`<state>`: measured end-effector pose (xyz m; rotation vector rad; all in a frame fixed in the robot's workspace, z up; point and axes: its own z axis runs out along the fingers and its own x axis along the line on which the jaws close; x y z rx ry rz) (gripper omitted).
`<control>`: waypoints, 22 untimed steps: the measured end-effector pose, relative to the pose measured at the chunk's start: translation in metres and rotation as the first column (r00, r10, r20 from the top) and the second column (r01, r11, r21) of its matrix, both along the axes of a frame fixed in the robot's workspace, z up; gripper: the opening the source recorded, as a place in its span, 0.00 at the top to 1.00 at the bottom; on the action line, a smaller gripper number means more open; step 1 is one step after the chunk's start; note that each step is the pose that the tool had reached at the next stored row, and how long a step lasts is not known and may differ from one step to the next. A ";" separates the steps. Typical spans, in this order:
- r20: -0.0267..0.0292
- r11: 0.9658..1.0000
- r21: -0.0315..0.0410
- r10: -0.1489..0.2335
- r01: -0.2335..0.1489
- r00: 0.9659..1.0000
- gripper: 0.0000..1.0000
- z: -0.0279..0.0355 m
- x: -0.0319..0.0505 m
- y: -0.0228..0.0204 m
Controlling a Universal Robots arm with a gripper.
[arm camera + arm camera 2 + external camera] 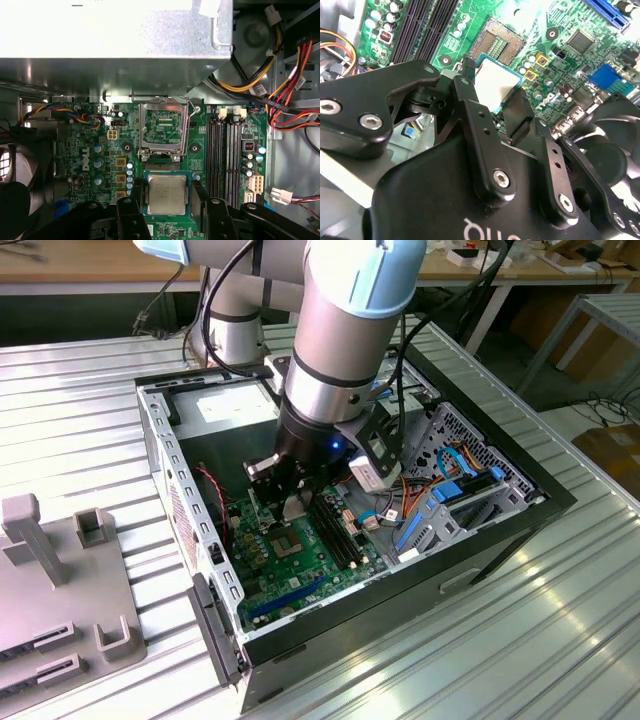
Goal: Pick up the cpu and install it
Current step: 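Place the cpu into insertion slot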
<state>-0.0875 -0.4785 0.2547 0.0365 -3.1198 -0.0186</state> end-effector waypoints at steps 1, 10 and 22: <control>0.000 1.000 0.000 0.001 -0.001 1.000 0.53 -0.0036 0.0001 -0.0004; 0.000 1.000 0.000 0.012 -0.012 1.000 0.53 -0.0241 -0.0007 -0.0105; 0.000 1.000 0.000 0.013 -0.013 1.000 0.53 -0.0296 -0.0020 -0.0105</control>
